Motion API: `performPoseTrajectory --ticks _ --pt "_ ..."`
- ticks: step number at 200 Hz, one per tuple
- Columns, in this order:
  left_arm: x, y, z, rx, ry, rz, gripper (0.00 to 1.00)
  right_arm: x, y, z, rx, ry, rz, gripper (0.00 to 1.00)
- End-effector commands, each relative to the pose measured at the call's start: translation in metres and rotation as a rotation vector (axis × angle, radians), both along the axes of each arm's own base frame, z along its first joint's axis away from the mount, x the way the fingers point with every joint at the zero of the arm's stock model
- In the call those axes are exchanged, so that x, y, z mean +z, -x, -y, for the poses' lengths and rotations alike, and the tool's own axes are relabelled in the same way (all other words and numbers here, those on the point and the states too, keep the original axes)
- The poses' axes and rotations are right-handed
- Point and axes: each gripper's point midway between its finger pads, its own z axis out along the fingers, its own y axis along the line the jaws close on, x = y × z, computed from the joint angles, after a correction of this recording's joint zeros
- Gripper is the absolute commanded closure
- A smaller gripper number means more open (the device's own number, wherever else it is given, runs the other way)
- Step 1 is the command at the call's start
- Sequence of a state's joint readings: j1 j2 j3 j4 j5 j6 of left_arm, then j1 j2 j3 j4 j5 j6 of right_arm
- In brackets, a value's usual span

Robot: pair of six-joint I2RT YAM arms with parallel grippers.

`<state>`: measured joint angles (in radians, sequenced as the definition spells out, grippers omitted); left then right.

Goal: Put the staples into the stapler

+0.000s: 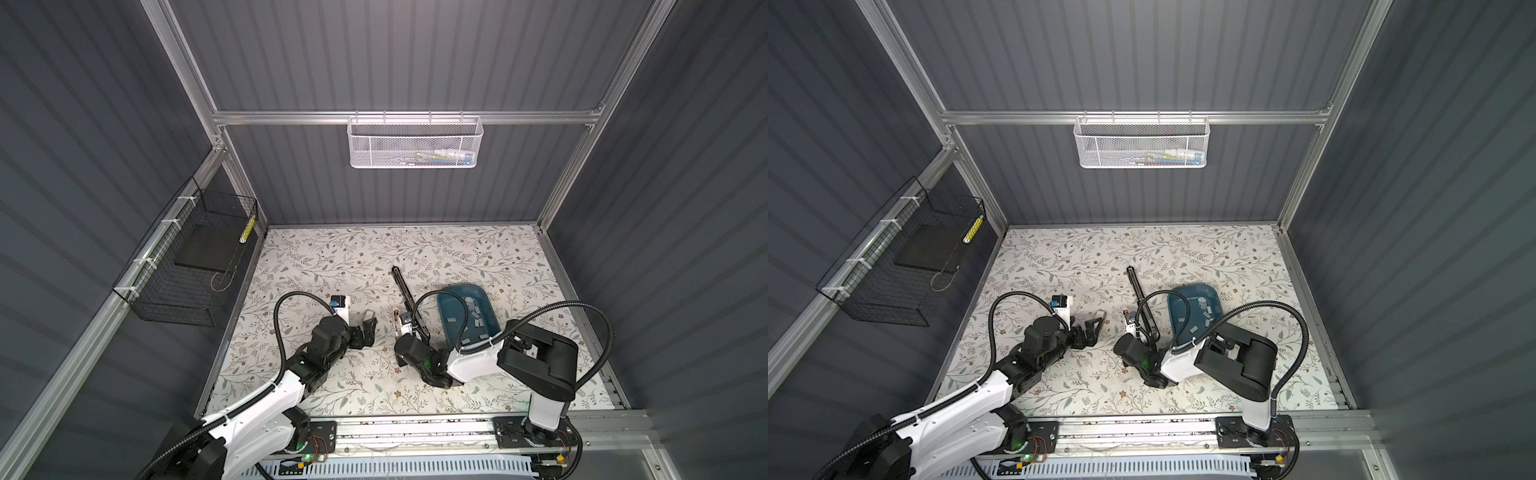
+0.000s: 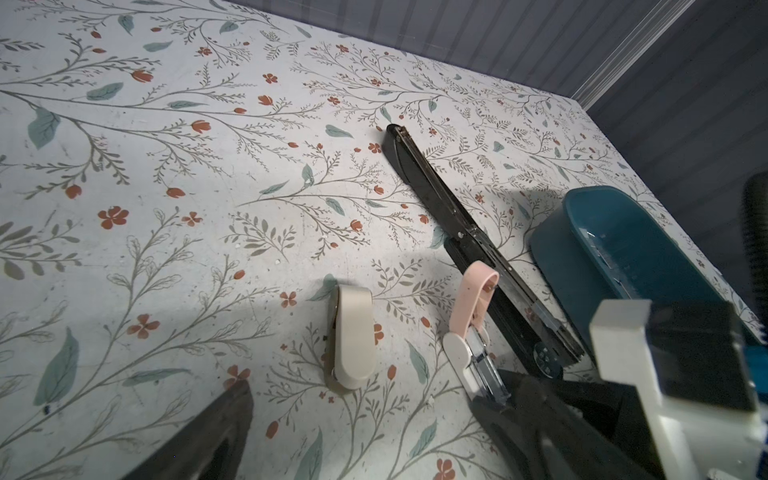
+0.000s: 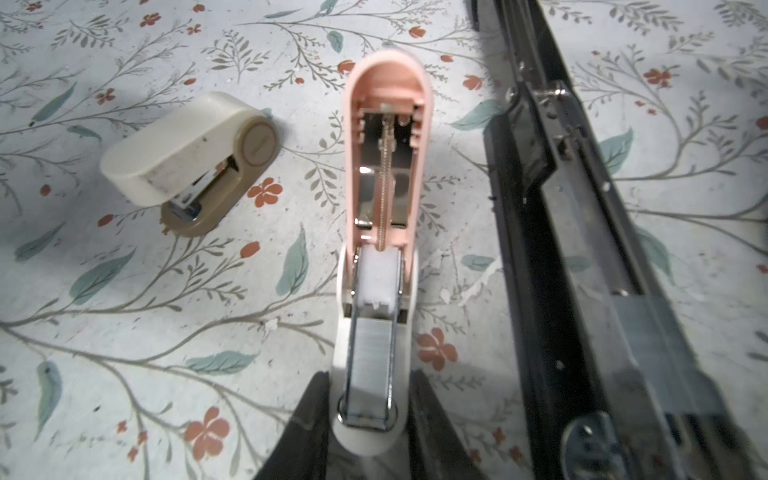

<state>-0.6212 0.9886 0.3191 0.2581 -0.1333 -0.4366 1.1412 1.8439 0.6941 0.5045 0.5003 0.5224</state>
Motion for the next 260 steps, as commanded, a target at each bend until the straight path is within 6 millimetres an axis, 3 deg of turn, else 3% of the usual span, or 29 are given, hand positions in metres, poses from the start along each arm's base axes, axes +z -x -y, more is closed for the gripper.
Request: performPoseTrajectory --ticks 1,69,155,218,260 --pt "0.008 -0.005 0.009 -0.029 0.009 0.022 0.02 -0.026 0.023 0.003 0.122 0.058 -0.043 0.78" --pt "-0.007 -0.006 0.006 -0.023 -0.039 0.010 0.02 -0.026 0.043 -0.010 0.263 -0.009 -0.018 0.82" --pt "-0.023 -0.015 0.003 0.006 -0.089 -0.003 0.02 -0.024 0.045 -0.012 0.272 -0.001 0.007 0.84" --pt "-0.027 -0.017 0.013 -0.047 -0.104 0.011 0.01 -0.021 0.044 -0.019 0.277 -0.006 -0.001 0.84" --pt "-0.023 -0.008 0.023 -0.135 -0.062 0.070 0.01 -0.022 0.044 -0.017 0.269 -0.004 0.005 0.84"
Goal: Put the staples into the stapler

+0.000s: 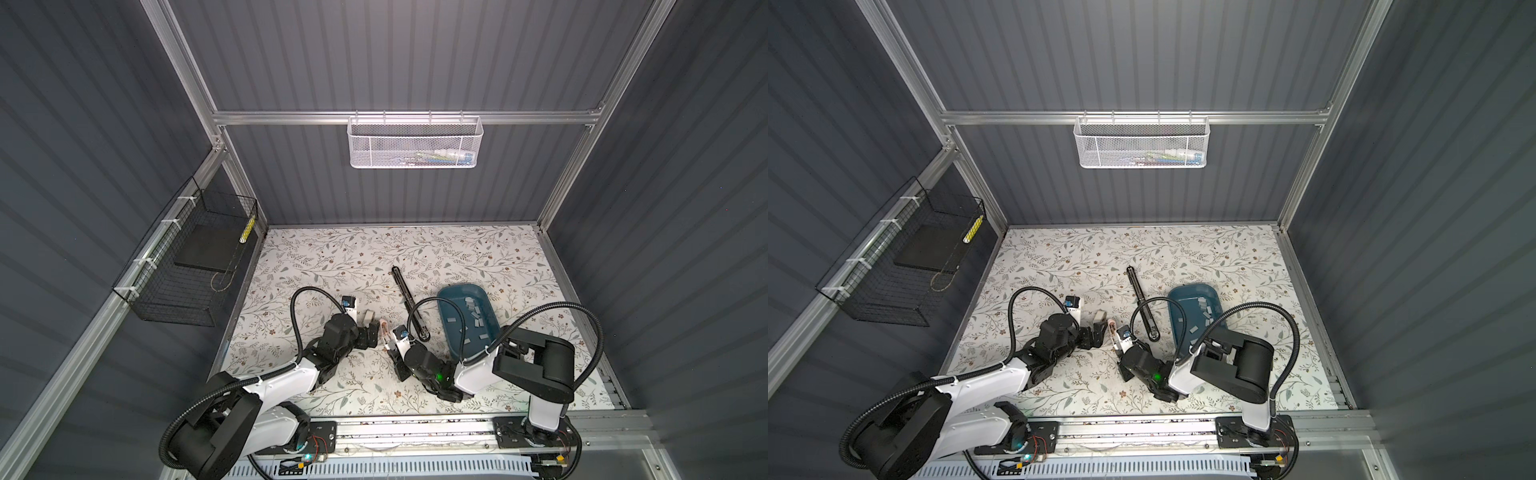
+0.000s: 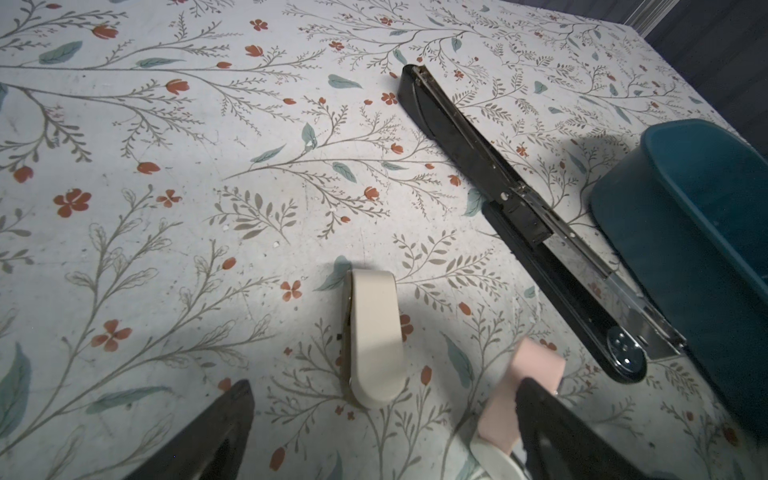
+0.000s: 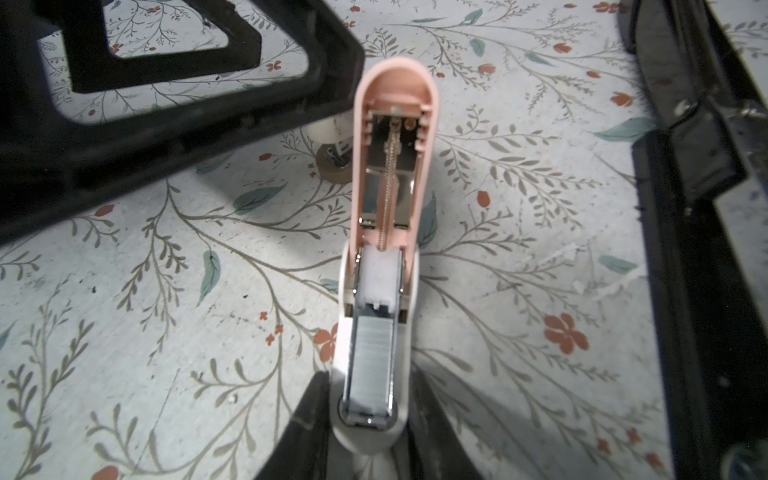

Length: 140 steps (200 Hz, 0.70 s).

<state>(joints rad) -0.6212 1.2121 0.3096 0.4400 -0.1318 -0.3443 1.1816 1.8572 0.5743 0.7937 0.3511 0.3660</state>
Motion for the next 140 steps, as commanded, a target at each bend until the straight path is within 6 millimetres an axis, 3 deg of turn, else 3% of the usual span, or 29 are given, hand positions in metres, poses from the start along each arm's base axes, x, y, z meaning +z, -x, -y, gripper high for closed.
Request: performPoseTrajectory --ticks 1,21,46,140 --pt "0.011 0.005 0.014 -0.094 0.039 0.067 0.01 -0.024 0.010 0.007 0.024 0.076 -0.041 0.84" --pt "0.010 0.003 0.013 -0.084 0.036 0.083 0.01 -0.023 0.010 0.006 0.023 0.077 -0.039 0.84" --pt "-0.003 -0.012 -0.016 0.101 -0.063 0.026 0.00 -0.024 0.012 0.007 0.027 0.083 -0.044 0.84" --pt "-0.012 -0.018 -0.012 0.113 -0.065 -0.008 0.00 -0.025 0.011 0.006 0.022 0.083 -0.039 0.84"
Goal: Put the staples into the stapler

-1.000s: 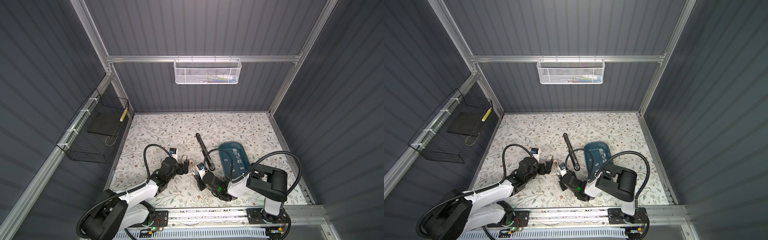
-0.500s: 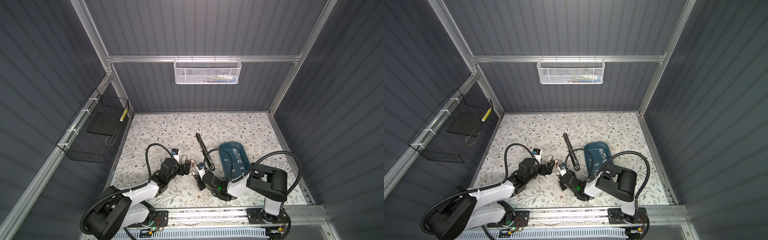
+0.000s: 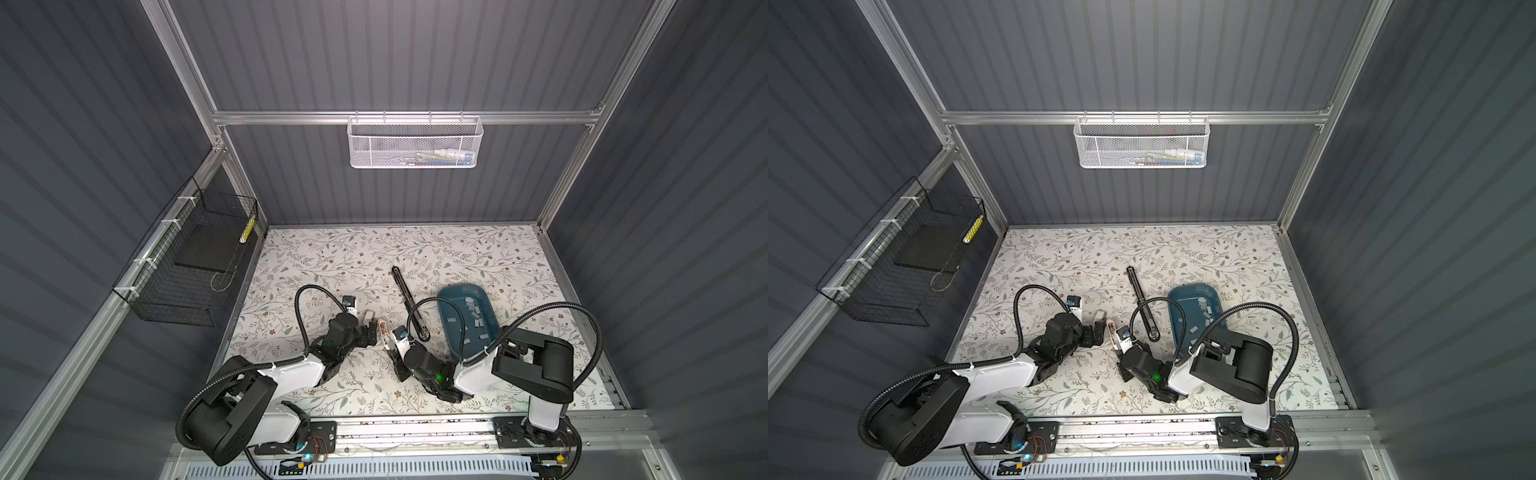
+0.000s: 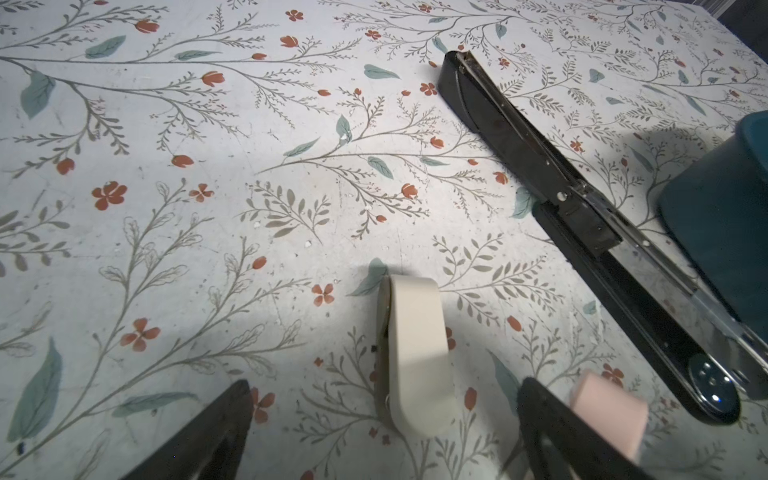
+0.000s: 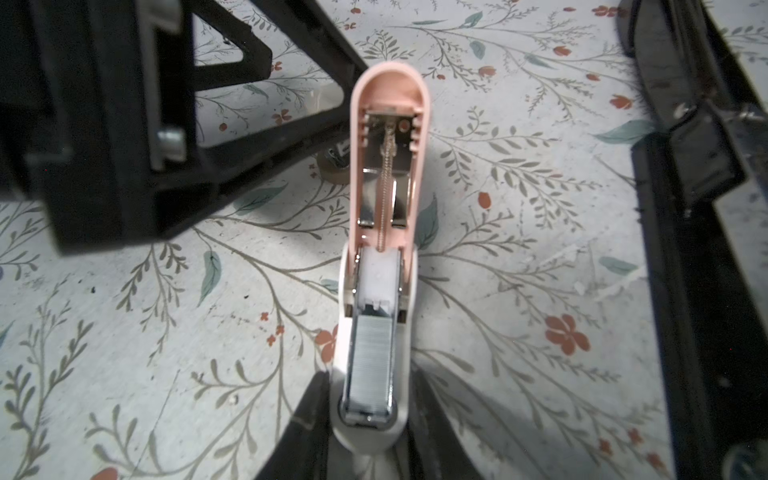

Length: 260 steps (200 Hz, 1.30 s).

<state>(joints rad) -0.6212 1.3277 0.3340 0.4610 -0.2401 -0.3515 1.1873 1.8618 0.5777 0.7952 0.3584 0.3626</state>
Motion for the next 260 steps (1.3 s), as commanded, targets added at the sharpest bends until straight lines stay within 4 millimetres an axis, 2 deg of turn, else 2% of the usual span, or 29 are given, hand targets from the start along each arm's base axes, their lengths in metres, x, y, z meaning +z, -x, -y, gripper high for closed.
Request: performPoseTrajectory --ticks 1,20,50,71,118,181,195,228,260 --pt "0.009 -0.005 0.001 0.018 0.017 0.020 0.00 -0.025 0.010 0.008 0.020 0.080 -0.044 0.84" --pt "0.015 -0.002 0.006 -0.017 0.031 0.039 0.00 -0.026 0.010 0.008 0.020 0.083 -0.040 0.83" --pt "0.024 0.010 0.032 -0.185 0.101 0.063 0.00 -0.025 0.009 0.004 0.021 0.078 -0.043 0.83" --pt "0.025 0.014 0.042 -0.250 0.127 0.078 0.00 -0.025 0.009 0.004 0.009 0.076 -0.050 0.82" --pt "0.017 0.018 0.034 -0.263 0.074 0.137 0.00 -0.019 0.005 0.007 -0.016 0.073 -0.039 0.77" --pt "0.025 0.028 0.033 -0.292 0.104 0.222 0.01 -0.012 0.003 0.009 -0.040 0.055 -0.044 0.67" --pt "0.024 0.029 0.035 -0.301 0.101 0.219 0.01 -0.005 0.003 0.007 -0.035 0.046 -0.043 0.64" --pt "0.021 0.030 0.036 -0.312 0.102 0.219 0.01 0.021 0.005 0.009 -0.041 0.020 -0.034 0.49" --pt "0.021 0.031 0.038 -0.321 0.099 0.216 0.01 0.053 0.011 0.017 -0.044 -0.028 0.007 0.46"
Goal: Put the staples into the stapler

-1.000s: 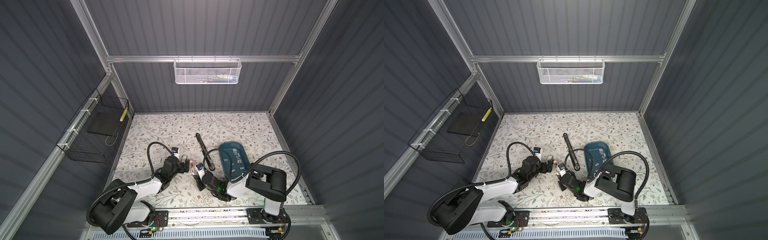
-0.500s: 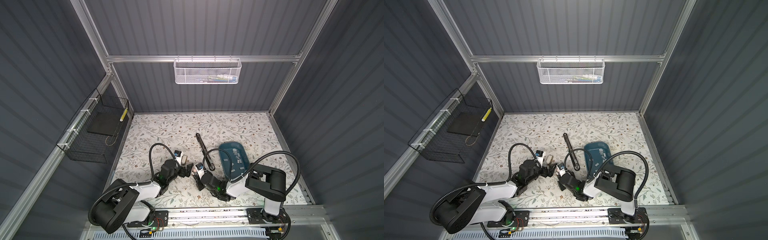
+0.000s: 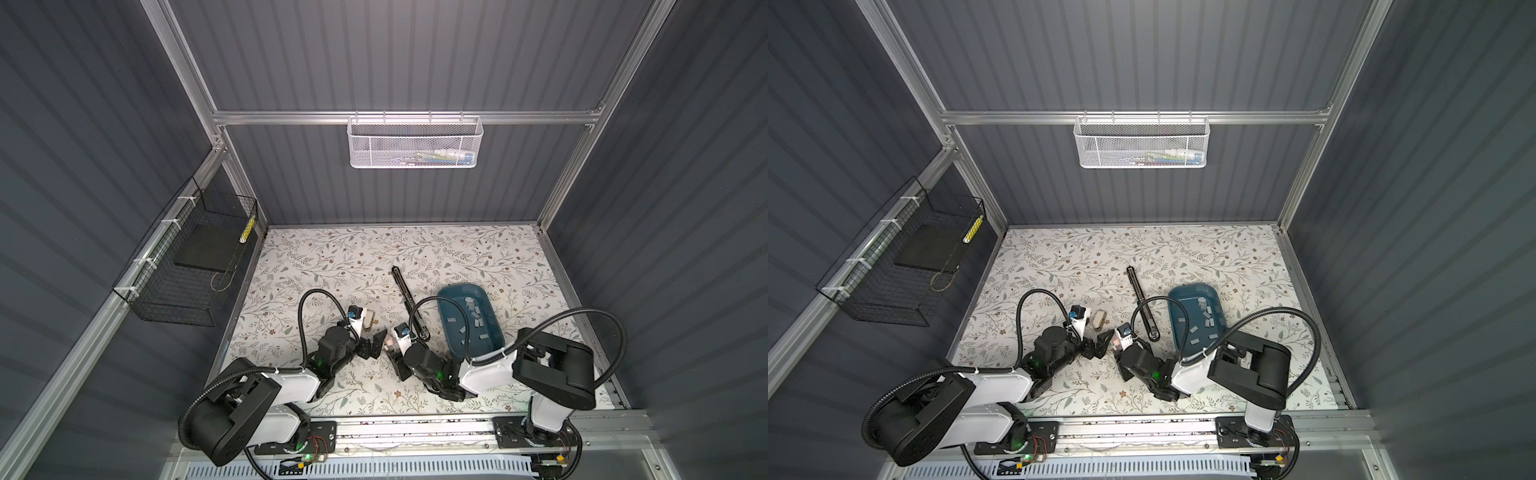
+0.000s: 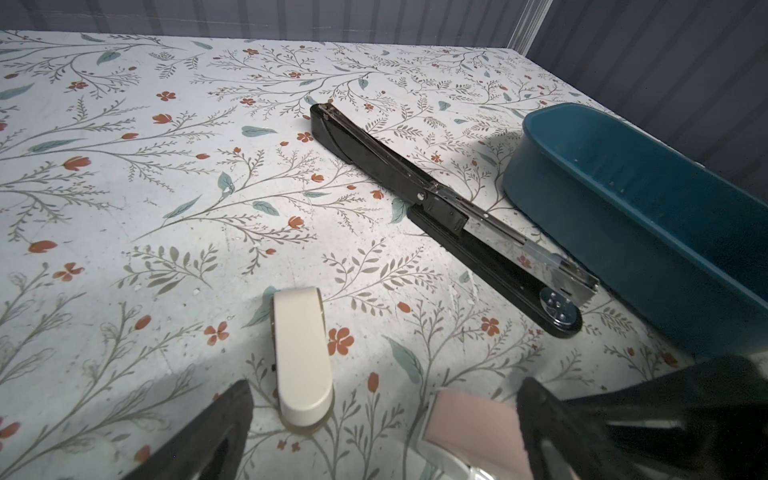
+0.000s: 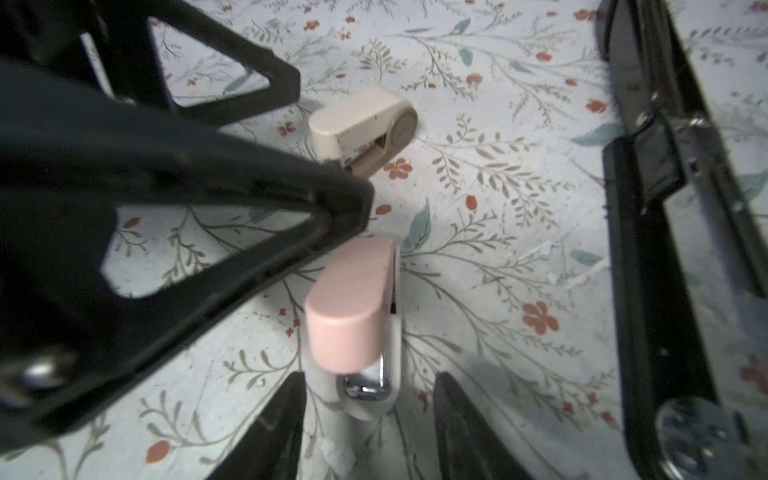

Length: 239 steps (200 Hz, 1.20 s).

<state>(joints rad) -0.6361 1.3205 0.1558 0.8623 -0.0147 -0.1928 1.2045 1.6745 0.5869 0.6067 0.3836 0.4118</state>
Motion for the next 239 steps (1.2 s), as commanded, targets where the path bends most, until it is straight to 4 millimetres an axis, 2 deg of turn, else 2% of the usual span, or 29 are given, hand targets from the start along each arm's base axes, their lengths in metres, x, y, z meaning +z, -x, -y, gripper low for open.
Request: performPoseTrajectory --ticks 1,18,39,48,65,140,239 --pt "0.002 0.002 0.005 -0.032 -0.003 0.024 0.01 0.013 0.006 0.011 -0.014 0.002 0.021 0.47" --pt "0.003 0.002 0.005 -0.030 0.000 0.023 0.01 0.028 0.009 0.014 -0.009 -0.032 0.035 0.49" --pt "0.004 0.001 0.003 -0.013 0.002 0.015 0.03 0.040 0.007 0.014 -0.040 -0.057 0.027 0.65" --pt "0.003 0.001 0.003 -0.011 -0.001 0.006 0.04 0.040 0.003 0.013 -0.063 -0.035 0.015 0.71" --pt "0.005 0.002 0.002 -0.008 0.002 0.001 0.07 0.041 -0.004 0.008 -0.103 0.001 -0.001 0.74" --pt "0.008 0.007 0.003 -0.035 0.016 0.027 0.14 0.022 -0.022 -0.005 -0.140 0.063 -0.054 0.76" --pt "0.012 0.016 0.004 -0.072 0.050 0.074 0.21 0.001 -0.015 0.005 -0.129 0.090 -0.081 0.76"
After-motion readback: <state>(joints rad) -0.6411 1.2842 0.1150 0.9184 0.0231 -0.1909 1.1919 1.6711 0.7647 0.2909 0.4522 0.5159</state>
